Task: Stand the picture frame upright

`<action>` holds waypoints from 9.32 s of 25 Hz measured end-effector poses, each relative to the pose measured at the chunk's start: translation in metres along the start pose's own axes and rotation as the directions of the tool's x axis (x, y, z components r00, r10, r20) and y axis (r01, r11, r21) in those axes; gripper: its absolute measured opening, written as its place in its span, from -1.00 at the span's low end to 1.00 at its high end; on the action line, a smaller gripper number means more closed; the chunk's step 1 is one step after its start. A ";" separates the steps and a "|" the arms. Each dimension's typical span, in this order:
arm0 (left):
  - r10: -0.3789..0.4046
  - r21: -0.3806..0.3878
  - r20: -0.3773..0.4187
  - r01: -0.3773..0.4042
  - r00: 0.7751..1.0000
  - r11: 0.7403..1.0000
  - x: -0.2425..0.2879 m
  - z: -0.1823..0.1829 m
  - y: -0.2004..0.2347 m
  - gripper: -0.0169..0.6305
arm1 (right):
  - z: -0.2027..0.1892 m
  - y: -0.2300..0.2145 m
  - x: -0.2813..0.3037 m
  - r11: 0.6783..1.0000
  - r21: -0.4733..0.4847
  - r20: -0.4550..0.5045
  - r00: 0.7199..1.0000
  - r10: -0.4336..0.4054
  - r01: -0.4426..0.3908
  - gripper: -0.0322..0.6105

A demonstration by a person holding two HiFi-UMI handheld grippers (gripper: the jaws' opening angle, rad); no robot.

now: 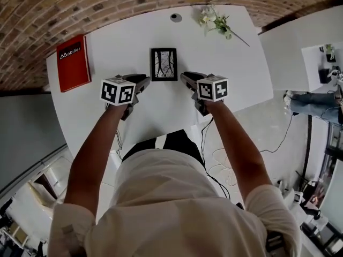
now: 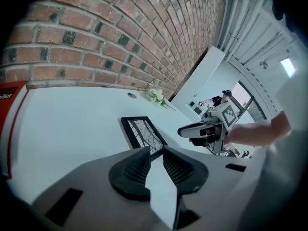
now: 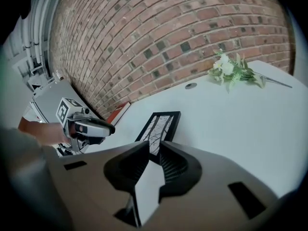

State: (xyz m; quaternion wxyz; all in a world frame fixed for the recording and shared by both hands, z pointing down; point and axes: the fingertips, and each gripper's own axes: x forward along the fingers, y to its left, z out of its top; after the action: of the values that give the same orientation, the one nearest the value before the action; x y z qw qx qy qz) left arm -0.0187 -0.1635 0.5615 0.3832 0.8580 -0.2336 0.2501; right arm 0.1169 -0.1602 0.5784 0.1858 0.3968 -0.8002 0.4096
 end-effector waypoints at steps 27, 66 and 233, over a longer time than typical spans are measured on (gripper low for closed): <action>-0.021 -0.144 -0.130 0.002 0.991 0.990 0.071 0.010 0.059 -0.64 | 0.018 -0.040 0.077 0.990 0.057 -0.209 0.968 0.142 -0.133 -0.68; 0.078 0.023 -0.026 -0.077 0.997 0.997 0.053 0.074 0.032 -0.76 | 0.084 -0.030 0.041 0.970 -0.196 -0.103 0.986 0.127 -0.146 -0.74; -0.001 0.149 0.256 -0.038 0.967 0.988 -0.201 -0.180 -0.200 -0.96 | -0.164 0.231 -0.193 0.869 -0.489 0.204 0.978 0.032 0.074 -0.89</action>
State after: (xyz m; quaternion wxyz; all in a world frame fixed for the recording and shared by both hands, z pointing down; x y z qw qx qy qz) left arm -0.0990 0.1373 0.4357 0.2809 0.9075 -0.2693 0.1583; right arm 0.0494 0.1452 0.4389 0.2019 0.3849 -0.8887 0.1462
